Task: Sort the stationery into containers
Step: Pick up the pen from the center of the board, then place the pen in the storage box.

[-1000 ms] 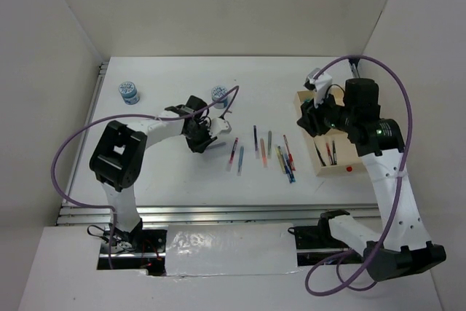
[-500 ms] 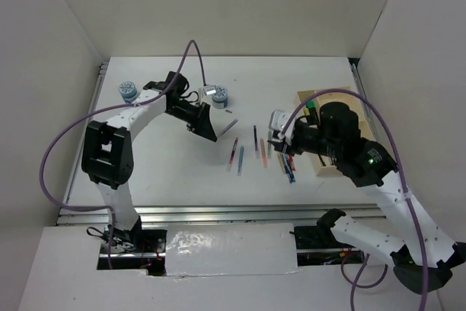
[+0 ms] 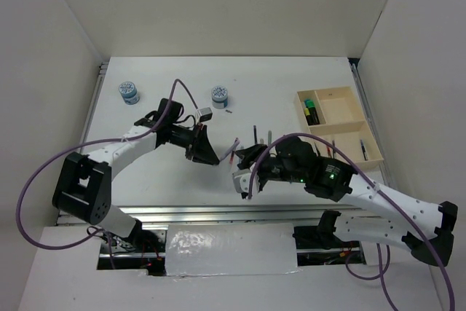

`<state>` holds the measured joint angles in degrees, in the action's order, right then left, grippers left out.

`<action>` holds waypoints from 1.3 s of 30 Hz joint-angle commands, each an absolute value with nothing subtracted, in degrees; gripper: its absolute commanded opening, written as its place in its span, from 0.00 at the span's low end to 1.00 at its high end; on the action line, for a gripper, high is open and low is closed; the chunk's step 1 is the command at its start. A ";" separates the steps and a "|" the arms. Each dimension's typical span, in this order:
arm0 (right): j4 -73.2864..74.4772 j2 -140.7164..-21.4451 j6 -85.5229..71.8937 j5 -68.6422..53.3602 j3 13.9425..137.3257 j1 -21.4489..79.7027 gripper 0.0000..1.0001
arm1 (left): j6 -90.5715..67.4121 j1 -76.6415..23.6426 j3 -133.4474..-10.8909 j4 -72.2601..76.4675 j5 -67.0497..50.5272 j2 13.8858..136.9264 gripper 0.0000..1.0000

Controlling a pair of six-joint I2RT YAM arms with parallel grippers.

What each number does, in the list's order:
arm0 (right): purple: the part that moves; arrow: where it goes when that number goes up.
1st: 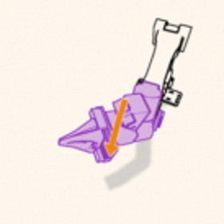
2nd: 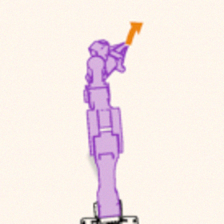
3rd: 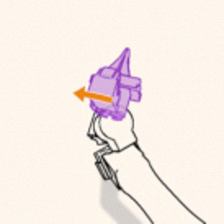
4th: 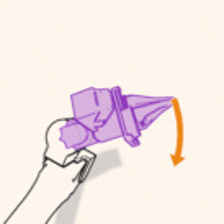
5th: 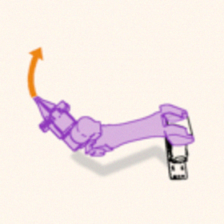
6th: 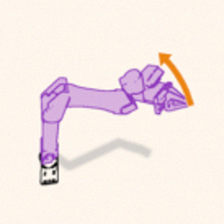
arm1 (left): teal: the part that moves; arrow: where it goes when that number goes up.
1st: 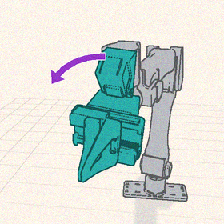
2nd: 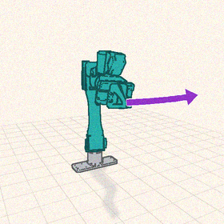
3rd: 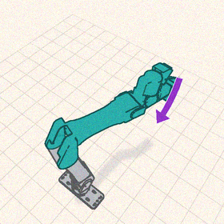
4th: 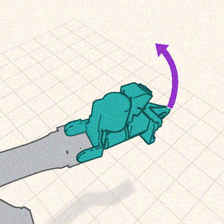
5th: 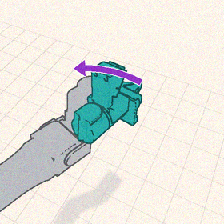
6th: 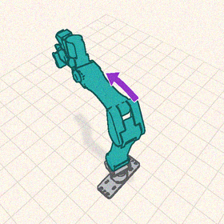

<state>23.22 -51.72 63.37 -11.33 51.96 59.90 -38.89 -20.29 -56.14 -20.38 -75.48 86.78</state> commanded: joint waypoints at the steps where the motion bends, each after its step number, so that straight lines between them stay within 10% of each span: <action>1: 17.05 -52.99 68.29 -11.86 52.20 61.17 0.47 | -51.06 -21.62 -54.32 -9.67 -80.68 83.94 0.00; 27: 21.72 -55.28 77.61 -14.41 47.82 60.29 0.40 | -48.08 -25.84 -56.69 -13.26 -84.55 84.38 0.00; 39: 18.11 -53.88 77.26 -14.50 45.88 58.01 0.05 | -45.97 -27.16 -56.43 -13.80 -83.85 82.71 0.26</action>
<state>19.59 -54.89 77.06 -15.18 47.16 59.18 -47.86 -26.59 -54.52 -13.54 -80.42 85.21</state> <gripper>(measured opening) 0.189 0.269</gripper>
